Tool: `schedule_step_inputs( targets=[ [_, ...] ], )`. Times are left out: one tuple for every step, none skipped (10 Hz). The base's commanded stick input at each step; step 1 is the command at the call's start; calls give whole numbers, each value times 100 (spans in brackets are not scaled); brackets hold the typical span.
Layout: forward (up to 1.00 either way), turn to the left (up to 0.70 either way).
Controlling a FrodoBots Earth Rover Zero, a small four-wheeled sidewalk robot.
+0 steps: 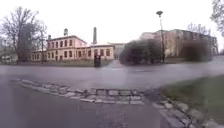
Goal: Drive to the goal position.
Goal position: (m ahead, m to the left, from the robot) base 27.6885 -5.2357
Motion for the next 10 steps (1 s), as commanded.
schedule_step_inputs(
  targets=[
    [85,0],
    [85,0],
    [85,0],
    [85,0],
    [85,0],
    [85,0],
    [85,0],
    [85,0],
    [85,0],
    [85,0]
  ],
)
